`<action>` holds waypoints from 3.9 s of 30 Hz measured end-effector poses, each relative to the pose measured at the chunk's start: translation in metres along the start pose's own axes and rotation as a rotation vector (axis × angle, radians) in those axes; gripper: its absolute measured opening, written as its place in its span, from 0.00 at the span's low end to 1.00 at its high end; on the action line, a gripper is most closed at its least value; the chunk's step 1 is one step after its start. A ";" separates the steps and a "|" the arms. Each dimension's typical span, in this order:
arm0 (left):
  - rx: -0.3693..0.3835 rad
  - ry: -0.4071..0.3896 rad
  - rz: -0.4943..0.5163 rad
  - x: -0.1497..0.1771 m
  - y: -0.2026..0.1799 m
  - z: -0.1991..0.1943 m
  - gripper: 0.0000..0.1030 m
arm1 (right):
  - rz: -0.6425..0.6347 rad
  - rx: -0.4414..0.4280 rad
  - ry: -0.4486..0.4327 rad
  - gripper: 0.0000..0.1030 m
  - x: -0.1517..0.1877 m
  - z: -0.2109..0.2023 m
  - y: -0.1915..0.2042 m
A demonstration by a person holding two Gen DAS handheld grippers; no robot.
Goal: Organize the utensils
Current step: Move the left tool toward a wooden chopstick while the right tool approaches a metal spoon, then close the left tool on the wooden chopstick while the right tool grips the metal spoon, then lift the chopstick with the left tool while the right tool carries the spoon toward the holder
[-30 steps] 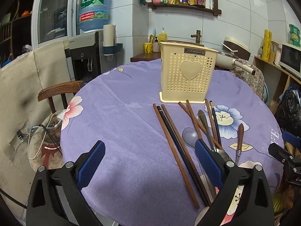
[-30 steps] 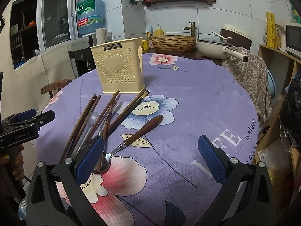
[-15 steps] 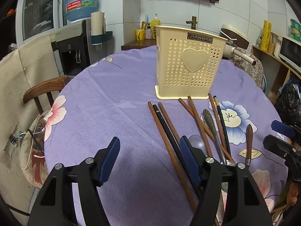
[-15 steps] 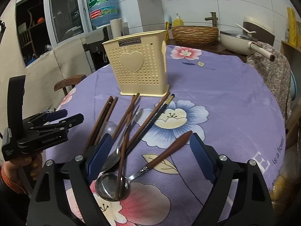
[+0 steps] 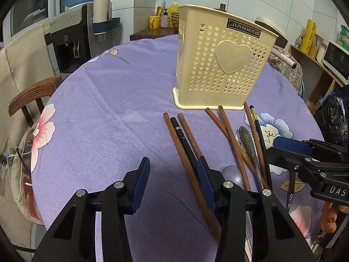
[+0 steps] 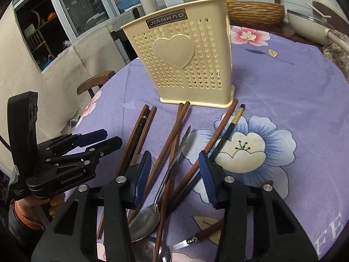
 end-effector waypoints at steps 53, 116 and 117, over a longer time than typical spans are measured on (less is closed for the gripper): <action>-0.022 0.144 -0.055 -0.040 0.017 0.058 0.13 | 0.106 -0.050 0.185 0.12 -0.022 0.062 -0.003; 0.027 -0.184 0.031 -0.076 -0.032 -0.075 0.07 | -0.015 -0.071 -0.124 0.01 -0.053 -0.076 0.017; 0.026 -0.185 0.033 -0.077 -0.032 -0.076 0.07 | -0.006 -0.068 -0.110 0.02 -0.052 -0.071 0.015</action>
Point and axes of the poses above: each gripper's, at about its wrist camera, not at the fingertips, and z roughly the way its jaws point, y to its left, x to its underside, the point moved 6 cm from there along z, roughly the way its jaws point, and after that the axes turned 12 degrees about x, right-handed, at the moved point
